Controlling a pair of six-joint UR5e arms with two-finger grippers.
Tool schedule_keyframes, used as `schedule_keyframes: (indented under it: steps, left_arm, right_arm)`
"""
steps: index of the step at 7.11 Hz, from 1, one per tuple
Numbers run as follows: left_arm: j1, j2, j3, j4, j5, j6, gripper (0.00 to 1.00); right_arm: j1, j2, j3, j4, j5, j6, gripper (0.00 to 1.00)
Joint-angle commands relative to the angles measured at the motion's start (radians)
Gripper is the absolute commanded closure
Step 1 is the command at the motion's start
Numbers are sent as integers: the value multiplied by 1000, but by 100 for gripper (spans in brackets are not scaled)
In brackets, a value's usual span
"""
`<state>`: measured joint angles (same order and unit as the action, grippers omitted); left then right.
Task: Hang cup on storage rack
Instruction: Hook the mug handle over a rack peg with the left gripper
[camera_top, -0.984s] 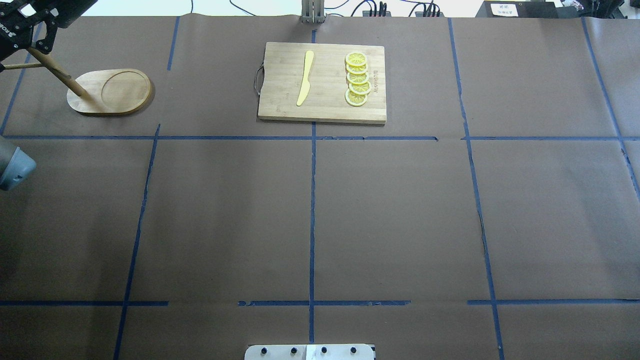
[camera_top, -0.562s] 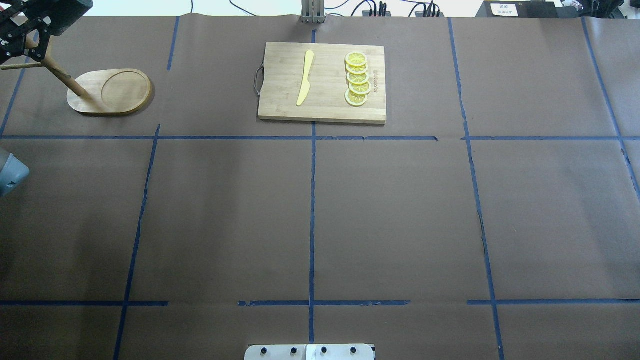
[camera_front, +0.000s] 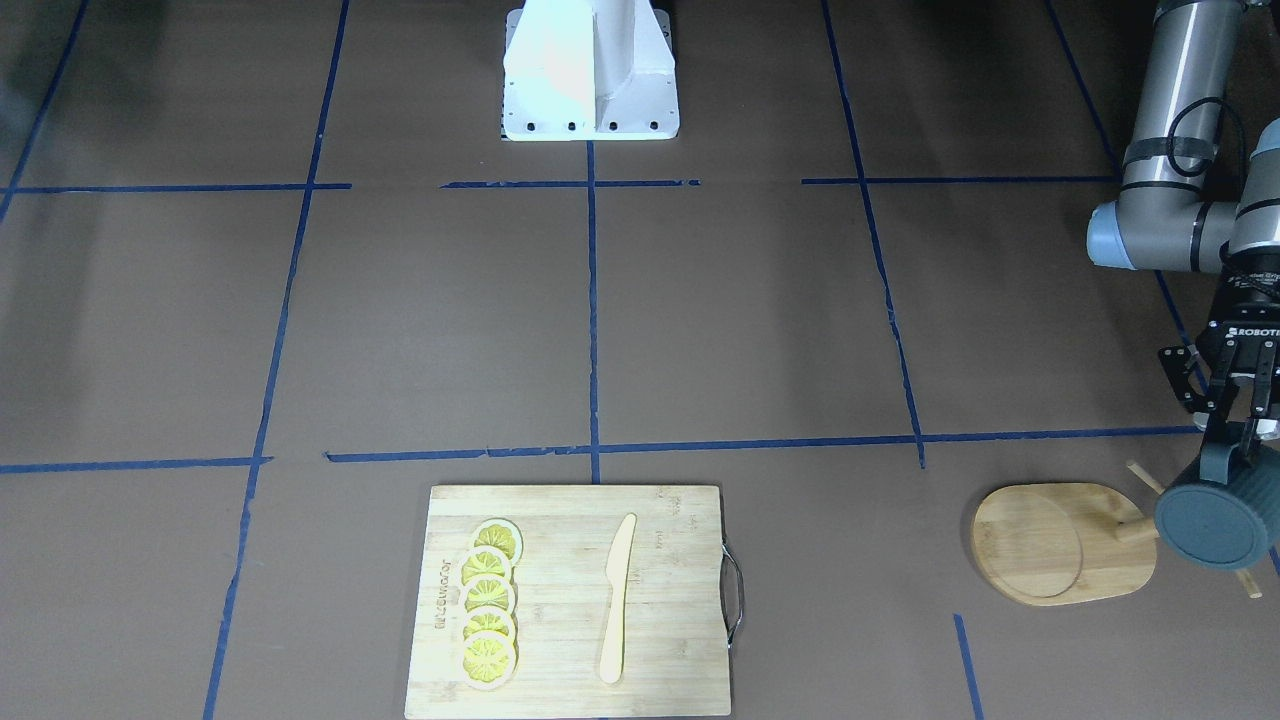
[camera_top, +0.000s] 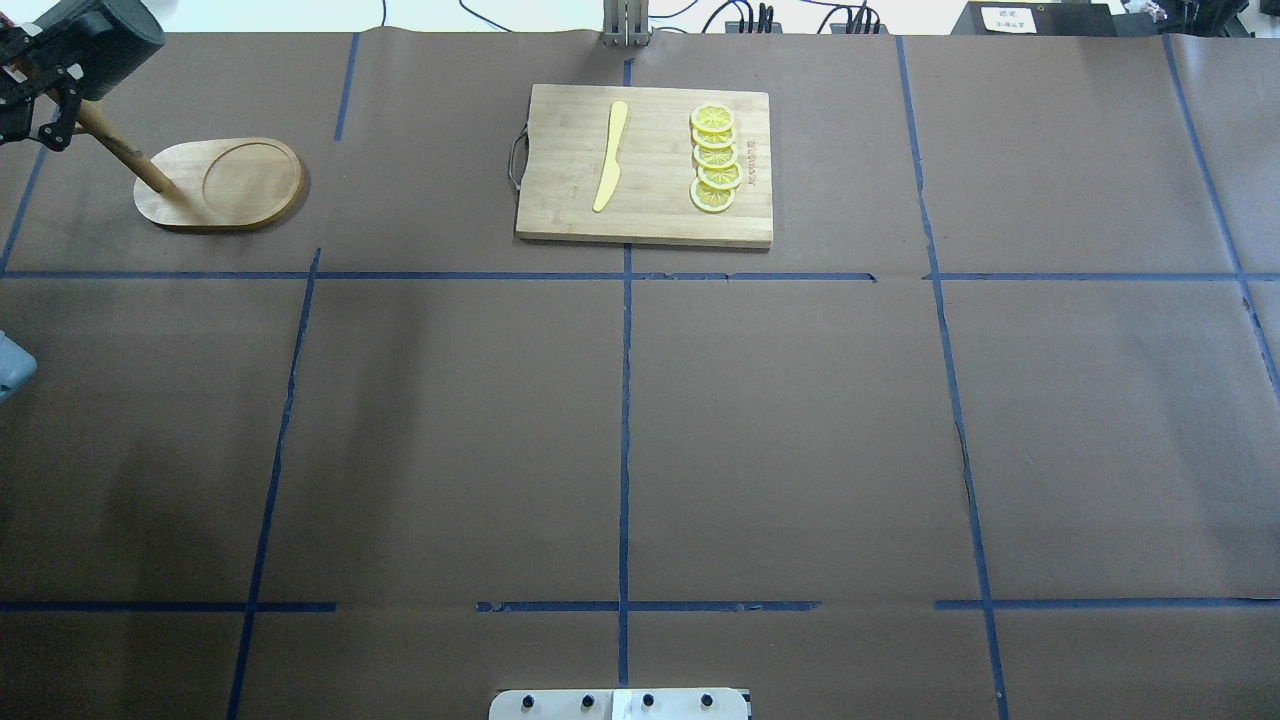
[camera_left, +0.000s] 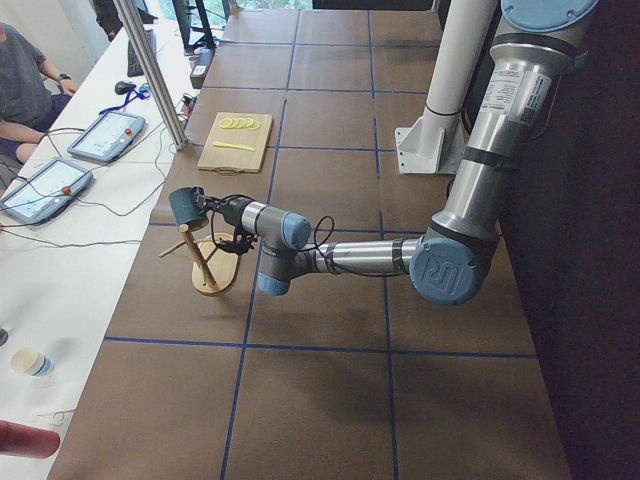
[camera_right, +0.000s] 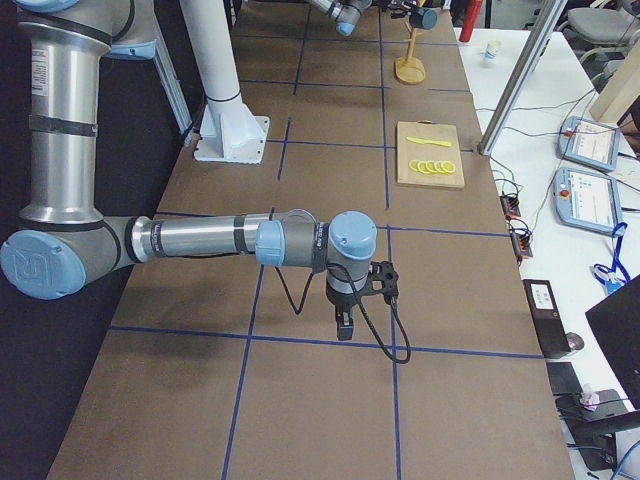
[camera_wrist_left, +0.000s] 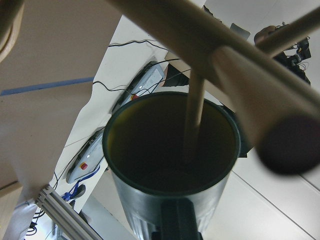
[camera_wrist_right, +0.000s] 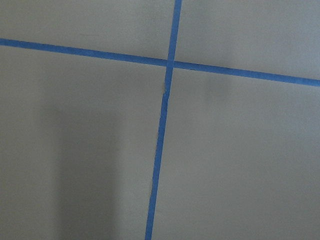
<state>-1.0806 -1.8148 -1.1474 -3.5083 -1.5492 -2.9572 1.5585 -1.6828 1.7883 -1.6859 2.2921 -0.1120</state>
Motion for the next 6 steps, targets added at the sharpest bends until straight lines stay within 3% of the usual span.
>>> schedule_keyframes:
  steps: [1, 3, 4, 5, 6]
  left_arm:
    - [5, 5, 21, -6, 0, 3, 95]
    - [7, 3, 35, -6, 0, 6, 91]
    - [8, 0, 38, -6, 0, 9, 80]
    - [10, -3, 41, -6, 0, 10, 30]
    - [8, -3, 41, -6, 0, 10, 0]
  right_arm:
    - [0, 0, 0, 0, 0, 0, 0]
    - [0, 0, 0, 0, 0, 0, 0]
    - [0, 0, 0, 0, 0, 0, 0]
    - [0, 0, 0, 0, 0, 0, 0]
    - [0, 0, 0, 0, 0, 0, 0]
